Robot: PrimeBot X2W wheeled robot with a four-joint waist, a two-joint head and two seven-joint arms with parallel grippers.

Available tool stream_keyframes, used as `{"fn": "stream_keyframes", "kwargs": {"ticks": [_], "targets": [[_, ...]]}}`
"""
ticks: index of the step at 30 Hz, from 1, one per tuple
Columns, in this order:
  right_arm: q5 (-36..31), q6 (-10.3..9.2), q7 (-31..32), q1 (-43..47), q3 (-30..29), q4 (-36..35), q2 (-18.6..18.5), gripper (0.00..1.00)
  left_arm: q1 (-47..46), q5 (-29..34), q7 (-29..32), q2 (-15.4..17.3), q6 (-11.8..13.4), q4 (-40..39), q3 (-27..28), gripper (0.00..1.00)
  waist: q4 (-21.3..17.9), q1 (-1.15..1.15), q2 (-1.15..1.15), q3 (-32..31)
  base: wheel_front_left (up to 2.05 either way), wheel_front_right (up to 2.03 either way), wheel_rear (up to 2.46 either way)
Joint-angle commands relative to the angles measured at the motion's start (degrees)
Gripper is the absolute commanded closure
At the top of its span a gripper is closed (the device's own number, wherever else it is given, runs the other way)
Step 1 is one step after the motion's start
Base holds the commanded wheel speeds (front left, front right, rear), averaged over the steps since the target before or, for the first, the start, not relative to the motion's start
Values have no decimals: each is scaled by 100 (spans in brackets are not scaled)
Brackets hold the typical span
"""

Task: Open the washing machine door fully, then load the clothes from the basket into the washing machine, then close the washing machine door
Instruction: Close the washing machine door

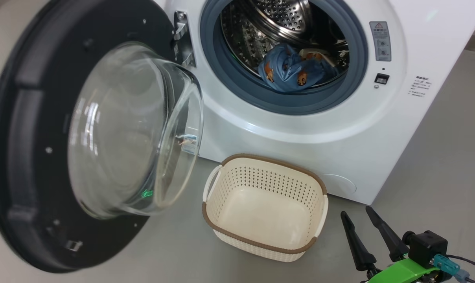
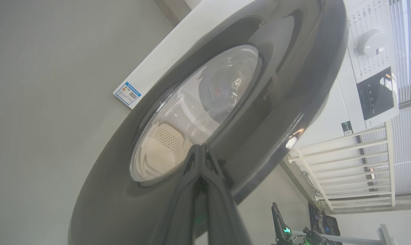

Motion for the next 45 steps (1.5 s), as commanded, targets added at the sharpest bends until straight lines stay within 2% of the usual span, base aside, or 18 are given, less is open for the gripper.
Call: {"fn": "stream_keyframes", "kwargs": {"ticks": [1, 11, 18, 28, 33, 37, 45], "targets": [[13, 9, -28, 10, 80, -143, -13, 0, -81, -86, 196, 144, -24, -408, 207, 100, -55, 0, 0, -37, 0, 0, 0], [-53, 9, -28, 55, -2, -115, 8, 0, 41, -23, 730, -369, -24, -1417, 52, 100, -417, 0, 0, -101, 0, 0, 0], [-71, 9, -28, 38, -68, -149, 60, 0, 9, 195, 881, -795, -24, -2009, -198, 100, -910, 0, 0, -65, 0, 0, 0], [-92, 9, -28, -43, -114, -187, 107, 0, -338, 505, 699, -1447, -24, -2111, -483, 100, -1772, 0, 0, 51, 0, 0, 0], [-97, 9, -28, -115, -114, -202, 111, 0, -578, 724, 400, -1592, -24, -1948, -558, 100, -2181, 0, 0, 150, 0, 0, 0], [-93, 9, -28, -172, -124, -221, 133, 0, -697, 797, 196, -1588, -24, -1875, -570, 100, -2410, 0, 0, 231, 0, 0, 0], [-94, 9, -28, -121, -201, -202, 164, 0, -687, 791, -116, -1554, -24, -1881, -689, 100, -2396, 0, 0, 211, 0, 0, 0]]}}
